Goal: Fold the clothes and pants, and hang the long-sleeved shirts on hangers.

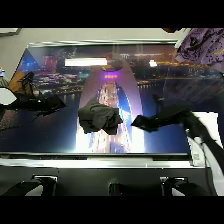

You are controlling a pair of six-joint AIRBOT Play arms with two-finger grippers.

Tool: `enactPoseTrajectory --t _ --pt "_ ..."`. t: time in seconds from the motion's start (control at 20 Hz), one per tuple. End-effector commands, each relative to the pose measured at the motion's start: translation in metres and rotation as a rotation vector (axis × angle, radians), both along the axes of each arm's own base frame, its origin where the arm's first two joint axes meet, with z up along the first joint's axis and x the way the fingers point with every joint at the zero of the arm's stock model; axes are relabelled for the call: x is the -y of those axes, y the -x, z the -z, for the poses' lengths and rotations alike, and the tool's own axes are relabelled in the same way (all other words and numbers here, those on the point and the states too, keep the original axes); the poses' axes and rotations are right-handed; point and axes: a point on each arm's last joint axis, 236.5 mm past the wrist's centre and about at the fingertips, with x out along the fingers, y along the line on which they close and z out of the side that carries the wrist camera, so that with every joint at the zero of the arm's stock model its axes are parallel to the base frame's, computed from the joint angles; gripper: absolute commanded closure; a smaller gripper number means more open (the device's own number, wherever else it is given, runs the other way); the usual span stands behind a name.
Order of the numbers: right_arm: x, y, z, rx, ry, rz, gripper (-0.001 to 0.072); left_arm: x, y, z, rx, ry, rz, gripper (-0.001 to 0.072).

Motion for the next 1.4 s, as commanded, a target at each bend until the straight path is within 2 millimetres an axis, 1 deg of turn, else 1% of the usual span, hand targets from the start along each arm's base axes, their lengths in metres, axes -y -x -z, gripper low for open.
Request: enactPoseTrajectory --t 0.0,0.15,0.3,0.5,0.55,0.7,0.75,0.8,0.85,0.9,1.0,1.05,1.1,1.15,1.2,1.25,1.35 --pt "-0.059 0.021 0.034 -0.076 -0.093 0.008 0.0171 -0.01 0.004 -0.002 -0.009 -0.007 -0.001 0.0244" --pt "-0.085 0.022 0.053 -0.074 -0.087 0.022 0.017 -0.01 0.004 -0.002 -0.01 -0.007 -0.001 0.0244" --pt "-0.098 0.013 0.056 -0.04 -0.094 0.062 0.017 -0.01 0.004 -0.002 -0.01 -0.007 -0.001 0.0244" --pt "-0.097 0.001 0.057 -0.006 -0.088 0.104 0.0174 -0.01 0.004 -0.002 -0.009 -0.007 -0.001 0.0244" --pt "-0.097 0.002 0.061 -0.02 -0.088 0.108 0.0174 -0.01 0.004 -0.002 -0.009 -0.007 -0.001 0.0244" --pt "-0.1 0.016 0.08 -0.102 -0.083 0.092 0.0174 -0.01 0.004 -0.002 -0.01 -0.007 -0.001 0.0244" --pt "-0.1 0.016 0.083 -0.116 -0.085 0.101 0.0186 -0.01 0.004 -0.001 -0.009 -0.01 -0.001 0.0243" --pt "-0.101 0.015 0.084 -0.117 -0.089 0.109 0.0226 -0.01 0.004 -0.001 -0.01 -0.011 -0.001 0.0244" --pt "-0.102 0.012 0.083 -0.102 -0.094 0.112 0.0313 -0.01 0.004 -0.001 -0.01 -0.01 -0.001 0.0243" --pt "-0.101 0.009 0.083 -0.095 -0.095 0.123 0.0385 -0.01 0.005 -0.001 -0.015 -0.008 -0.004 0.0243" --pt "-0.099 0.003 0.084 -0.077 -0.087 0.136 0.0586 -0.011 0.006 0.0 -0.027 -0.002 -0.019 0.0242" --pt "-0.097 0.002 0.083 -0.072 -0.084 0.136 0.0671 -0.011 0.007 0.002 -0.027 -0.007 -0.012 0.0216" --pt "-0.095 -0.001 0.079 -0.059 -0.085 0.137 0.0673 -0.012 0.009 0.006 -0.03 -0.014 0.004 0.0176" --pt "-0.092 -0.002 0.072 -0.044 -0.089 0.13 0.0674 -0.014 0.012 0.016 -0.039 -0.025 0.025 0.0176" --pt "-0.086 -0.006 0.062 -0.026 -0.091 0.13 0.0674 -0.013 0.018 0.029 -0.061 -0.016 0.023 0.0176" --pt "-0.079 -0.01 0.053 -0.011 -0.09 0.139 0.0674 -0.007 0.024 0.044 -0.086 0.018 0.013 0.0176" --pt "-0.06 -0.016 0.035 0.021 -0.077 0.15 0.0673 0.015 0.04 0.077 -0.112 0.12 0.033 0.0176"
